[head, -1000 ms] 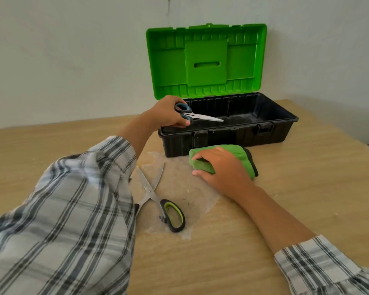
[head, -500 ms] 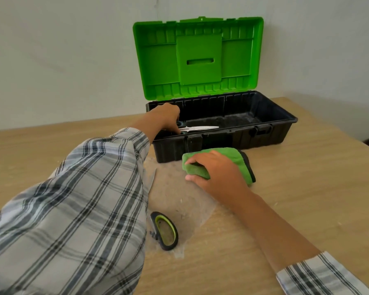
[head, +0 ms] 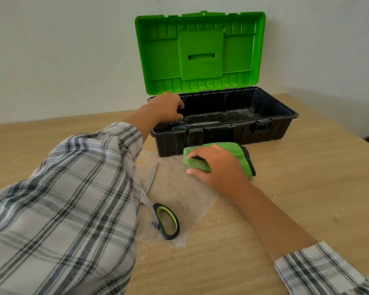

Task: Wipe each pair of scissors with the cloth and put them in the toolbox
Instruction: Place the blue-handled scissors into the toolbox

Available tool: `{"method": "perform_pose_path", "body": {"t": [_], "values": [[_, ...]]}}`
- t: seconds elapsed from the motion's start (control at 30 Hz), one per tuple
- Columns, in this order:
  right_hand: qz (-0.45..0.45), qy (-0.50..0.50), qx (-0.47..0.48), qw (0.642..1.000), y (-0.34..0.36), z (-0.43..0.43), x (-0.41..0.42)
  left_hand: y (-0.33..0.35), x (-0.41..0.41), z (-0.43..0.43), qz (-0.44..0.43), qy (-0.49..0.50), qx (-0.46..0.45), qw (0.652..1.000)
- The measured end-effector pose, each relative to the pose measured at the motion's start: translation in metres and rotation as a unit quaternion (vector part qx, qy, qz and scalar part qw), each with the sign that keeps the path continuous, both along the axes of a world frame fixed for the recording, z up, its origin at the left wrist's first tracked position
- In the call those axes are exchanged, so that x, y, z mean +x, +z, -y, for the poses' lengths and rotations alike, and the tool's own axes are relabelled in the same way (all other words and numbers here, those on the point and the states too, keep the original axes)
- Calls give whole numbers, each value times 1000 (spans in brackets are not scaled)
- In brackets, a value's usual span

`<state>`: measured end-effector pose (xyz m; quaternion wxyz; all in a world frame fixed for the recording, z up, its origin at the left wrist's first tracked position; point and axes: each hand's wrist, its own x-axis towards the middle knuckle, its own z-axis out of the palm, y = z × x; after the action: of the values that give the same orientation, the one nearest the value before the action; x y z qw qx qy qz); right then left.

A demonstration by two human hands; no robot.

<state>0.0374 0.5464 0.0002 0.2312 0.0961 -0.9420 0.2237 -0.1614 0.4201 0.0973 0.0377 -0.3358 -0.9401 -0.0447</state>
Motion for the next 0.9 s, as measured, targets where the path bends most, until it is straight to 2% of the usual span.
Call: {"method": "perform_pose_path", "body": {"t": [0.3, 0.43, 0.73, 0.9], "values": [[-27, -23, 9, 999, 13, 5, 13, 31, 60, 98, -12, 23, 158, 987], [-53, -60, 37, 996, 28, 17, 19, 24, 89, 158, 8, 61, 187, 980], [-84, -91, 49, 991, 84, 62, 35, -14, 139, 261, 88, 134, 184, 970], [-109, -79, 41, 990, 109, 92, 30, -30, 160, 290, 170, 161, 119, 965]]}}
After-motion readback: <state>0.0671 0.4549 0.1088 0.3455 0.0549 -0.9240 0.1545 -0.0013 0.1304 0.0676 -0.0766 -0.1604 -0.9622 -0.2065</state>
